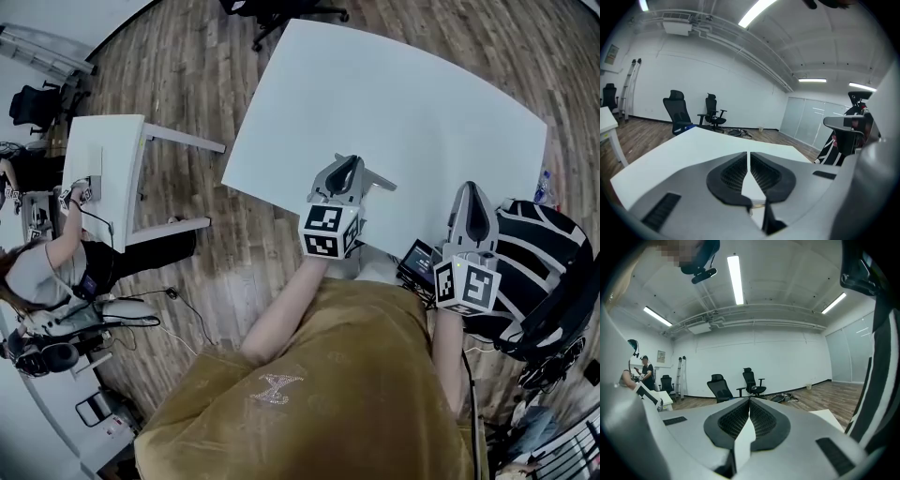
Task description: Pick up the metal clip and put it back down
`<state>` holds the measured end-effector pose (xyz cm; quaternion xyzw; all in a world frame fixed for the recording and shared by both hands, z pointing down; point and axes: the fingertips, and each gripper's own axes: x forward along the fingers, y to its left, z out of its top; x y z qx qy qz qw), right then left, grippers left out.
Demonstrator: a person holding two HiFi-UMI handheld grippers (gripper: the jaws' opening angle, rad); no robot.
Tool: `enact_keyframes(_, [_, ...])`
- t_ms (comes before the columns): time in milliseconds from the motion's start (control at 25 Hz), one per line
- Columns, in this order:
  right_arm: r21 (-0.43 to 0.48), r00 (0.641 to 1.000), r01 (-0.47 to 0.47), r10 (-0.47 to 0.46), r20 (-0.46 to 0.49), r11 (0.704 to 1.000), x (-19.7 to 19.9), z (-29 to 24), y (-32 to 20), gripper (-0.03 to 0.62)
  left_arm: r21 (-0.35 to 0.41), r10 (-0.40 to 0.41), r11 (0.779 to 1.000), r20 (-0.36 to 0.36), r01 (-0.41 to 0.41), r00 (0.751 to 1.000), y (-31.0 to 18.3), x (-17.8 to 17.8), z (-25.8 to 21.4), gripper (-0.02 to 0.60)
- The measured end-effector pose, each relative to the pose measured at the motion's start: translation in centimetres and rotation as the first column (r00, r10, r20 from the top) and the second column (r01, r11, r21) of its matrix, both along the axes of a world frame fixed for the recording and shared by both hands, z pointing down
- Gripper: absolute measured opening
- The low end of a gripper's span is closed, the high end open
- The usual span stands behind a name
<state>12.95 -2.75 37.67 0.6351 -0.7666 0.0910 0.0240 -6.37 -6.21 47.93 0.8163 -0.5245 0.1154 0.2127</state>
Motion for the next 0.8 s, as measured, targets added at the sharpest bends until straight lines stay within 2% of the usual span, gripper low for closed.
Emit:
enact_keyframes(120, [-0.021,1.000,-0.011,0.011,-0.003,1.000,-0.2,0.6,0.0,0.009,-0.068,-0.011,0.998,-0.056,0.007,0.998,0.3,-0.5,1.6,0.009])
enact_keyframes(360, [-0.065,1.000,-0.003,0.003,-0.002,0.998,-1.3,2.3,-0.3,0.009,-0.188,-0.035,0.982,-0.121,0.011,0.992,1.0,-1.2,4.8,0.024])
enact_keyframes(640, [-0.129,1.000,0.022,-0.021,0.005,0.991,-2.4,5.0,0.1,0.009,-0.253,-0.053,0.967,-0.125,0.020,0.991,2.1,-1.7,7.1,0.038])
enact_keyframes(800, [-0.188,1.000,0.024,-0.021,0.019,0.982,-2.6,7.1,0.4,0.009,-0.282,-0.058,0.959,-0.102,0.027,0.993,2.8,-1.9,8.2,0.051])
